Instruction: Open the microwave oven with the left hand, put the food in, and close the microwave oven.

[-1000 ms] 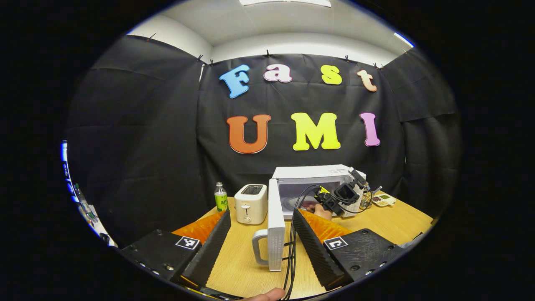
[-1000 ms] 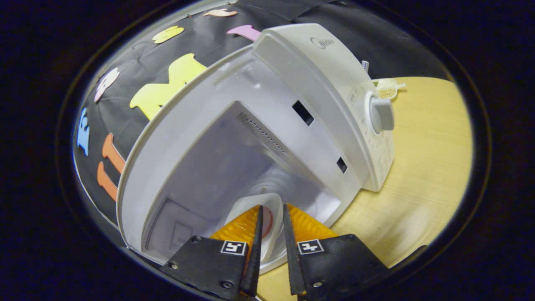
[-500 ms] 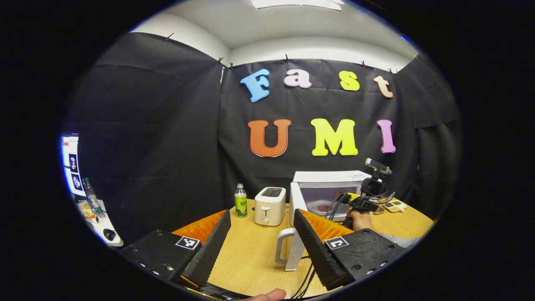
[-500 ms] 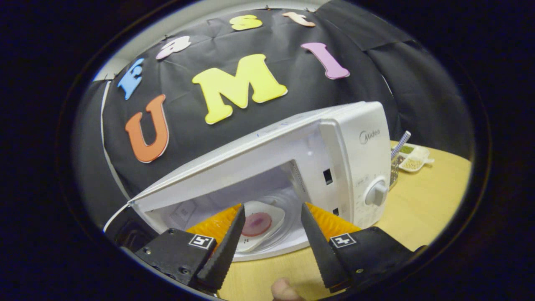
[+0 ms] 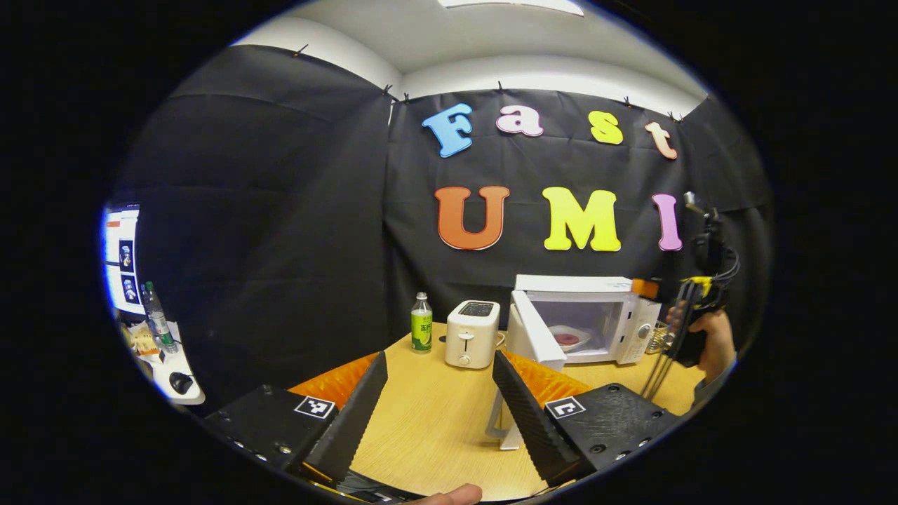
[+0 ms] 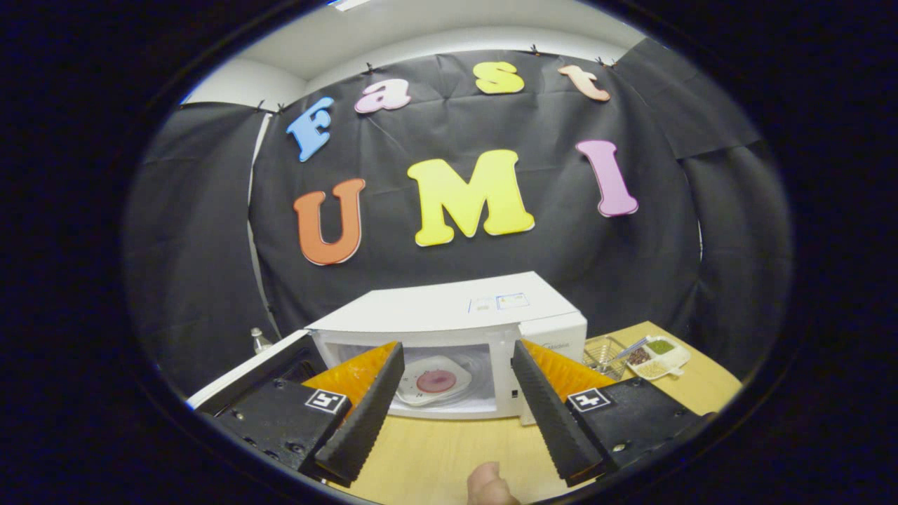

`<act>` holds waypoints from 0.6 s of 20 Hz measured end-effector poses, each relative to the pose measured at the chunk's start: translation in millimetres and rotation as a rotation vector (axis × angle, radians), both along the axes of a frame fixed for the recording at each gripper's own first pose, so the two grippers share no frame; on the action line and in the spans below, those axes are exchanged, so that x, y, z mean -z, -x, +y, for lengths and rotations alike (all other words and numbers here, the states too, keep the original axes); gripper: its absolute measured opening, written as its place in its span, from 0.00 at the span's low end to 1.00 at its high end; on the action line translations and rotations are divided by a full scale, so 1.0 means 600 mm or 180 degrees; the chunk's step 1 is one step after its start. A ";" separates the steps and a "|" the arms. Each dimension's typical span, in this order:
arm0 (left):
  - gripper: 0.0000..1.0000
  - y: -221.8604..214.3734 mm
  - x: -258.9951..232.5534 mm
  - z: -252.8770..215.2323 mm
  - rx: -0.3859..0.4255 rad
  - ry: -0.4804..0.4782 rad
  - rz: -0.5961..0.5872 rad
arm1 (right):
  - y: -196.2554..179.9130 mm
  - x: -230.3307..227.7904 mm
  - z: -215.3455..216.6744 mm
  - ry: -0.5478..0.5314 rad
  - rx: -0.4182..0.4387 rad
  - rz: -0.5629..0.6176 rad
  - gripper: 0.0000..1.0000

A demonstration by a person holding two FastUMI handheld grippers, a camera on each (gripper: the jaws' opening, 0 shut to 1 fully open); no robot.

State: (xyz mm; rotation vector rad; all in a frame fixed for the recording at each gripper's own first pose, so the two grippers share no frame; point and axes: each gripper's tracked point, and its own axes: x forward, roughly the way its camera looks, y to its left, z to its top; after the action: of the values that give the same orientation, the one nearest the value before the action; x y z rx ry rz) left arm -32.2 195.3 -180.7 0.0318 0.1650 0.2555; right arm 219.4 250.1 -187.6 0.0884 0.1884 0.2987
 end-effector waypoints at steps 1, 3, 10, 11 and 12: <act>0.93 -0.006 0.010 0.006 -0.0006 0.0008 0.0001 | 0.018 -0.026 -0.024 0.0015 -0.0007 -0.0073 0.99; 0.92 -0.020 0.034 0.012 -0.0025 0.0058 0.0030 | 0.055 -0.071 -0.075 0.0100 0.0030 -0.0185 0.99; 0.87 -0.058 0.080 0.031 -0.0069 -0.0123 0.0018 | 0.174 -0.193 -0.218 0.0242 0.0163 -0.0625 0.91; 0.66 -0.062 0.086 0.019 0.0029 -0.0106 0.0036 | 0.187 -0.192 -0.227 0.0302 0.0159 -0.0633 0.91; 0.41 -0.067 0.091 0.017 0.0070 -0.0084 0.0064 | 0.201 -0.188 -0.239 0.0356 0.0158 -0.0612 0.91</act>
State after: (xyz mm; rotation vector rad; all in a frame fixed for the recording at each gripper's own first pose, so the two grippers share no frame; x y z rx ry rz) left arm 7.7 205.7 -235.2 0.0623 0.1814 0.2354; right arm 99.1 106.7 -74.5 -0.0463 0.0119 0.2452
